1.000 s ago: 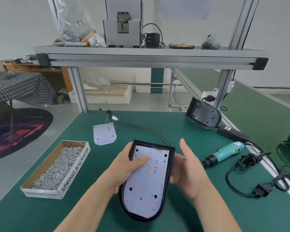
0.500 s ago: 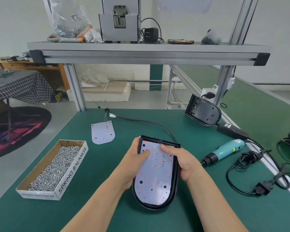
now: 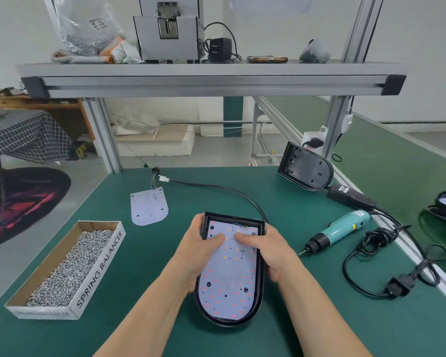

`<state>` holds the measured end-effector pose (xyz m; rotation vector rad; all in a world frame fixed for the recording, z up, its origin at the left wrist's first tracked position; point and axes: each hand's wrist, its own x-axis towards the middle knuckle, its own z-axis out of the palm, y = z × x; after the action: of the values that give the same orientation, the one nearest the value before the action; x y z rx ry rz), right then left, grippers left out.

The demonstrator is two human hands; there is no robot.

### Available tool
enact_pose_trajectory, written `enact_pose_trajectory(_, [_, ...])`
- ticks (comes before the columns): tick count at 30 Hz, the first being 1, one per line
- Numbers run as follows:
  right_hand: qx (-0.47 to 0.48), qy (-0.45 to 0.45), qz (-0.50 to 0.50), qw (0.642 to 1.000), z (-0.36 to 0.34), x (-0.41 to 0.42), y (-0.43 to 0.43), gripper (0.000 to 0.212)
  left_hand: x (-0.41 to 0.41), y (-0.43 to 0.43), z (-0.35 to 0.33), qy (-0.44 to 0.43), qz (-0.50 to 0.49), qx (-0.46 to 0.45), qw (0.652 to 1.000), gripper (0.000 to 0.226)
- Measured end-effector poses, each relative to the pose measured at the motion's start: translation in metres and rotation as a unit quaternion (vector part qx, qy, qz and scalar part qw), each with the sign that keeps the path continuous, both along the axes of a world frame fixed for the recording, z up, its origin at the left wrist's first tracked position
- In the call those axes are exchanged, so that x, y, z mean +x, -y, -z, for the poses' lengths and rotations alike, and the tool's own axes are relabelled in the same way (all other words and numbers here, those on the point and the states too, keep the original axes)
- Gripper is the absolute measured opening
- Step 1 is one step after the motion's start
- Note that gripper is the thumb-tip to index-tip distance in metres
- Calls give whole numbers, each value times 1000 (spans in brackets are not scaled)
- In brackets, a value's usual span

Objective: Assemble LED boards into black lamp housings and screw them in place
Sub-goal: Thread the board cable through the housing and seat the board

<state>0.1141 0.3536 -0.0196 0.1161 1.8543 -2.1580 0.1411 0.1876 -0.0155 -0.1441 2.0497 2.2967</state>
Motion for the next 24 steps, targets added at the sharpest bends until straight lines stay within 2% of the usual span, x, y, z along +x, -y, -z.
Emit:
enact_pose_trajectory(4, [-27, 20, -19, 999, 5, -2, -2, 30, -5, -3, 3, 29, -13, 1, 999, 27])
enact_pose_trajectory(6, [6, 21, -15, 1000, 7, 0, -1, 26, -5, -6, 10, 60, -31, 16, 998, 28])
enact_pose_trajectory(8, [153, -31, -4, 988, 11, 1, -1, 19, -5, -6, 18, 87, -59, 42, 994, 28])
enact_pose_trajectory(9, [249, -64, -1, 967, 13, 4, -1, 16, -5, -6, 21, 96, -71, 53, 991, 28])
enact_pose_trajectory(11, [402, -118, -1, 908, 15, 9, -3, 24, -7, -6, 23, 99, -85, 61, 990, 27])
enact_pose_trajectory(12, [443, -133, -5, 887, 18, 12, -3, 28, -7, -6, 23, 100, -95, 61, 989, 26])
enact_pose_trajectory(14, [474, -147, -1, 868, 24, 16, -3, 35, -7, -8, 20, 101, -124, 52, 986, 24])
enact_pose_trajectory(17, [460, -141, 16, 877, 28, 15, -6, 41, -9, -7, 19, 115, -129, 1, 985, 24])
enact_pose_trajectory(20, [446, -117, 16, 887, 26, 10, -8, 37, -7, -4, 16, 107, -82, -117, 984, 14])
enact_pose_trajectory(22, [445, -111, 16, 888, 27, 10, -7, 33, -4, 5, 11, 94, -101, -220, 966, 18])
enact_pose_trajectory(24, [434, -104, 21, 895, 27, 9, -7, 31, 1, 30, -1, 31, -178, -315, 932, 15])
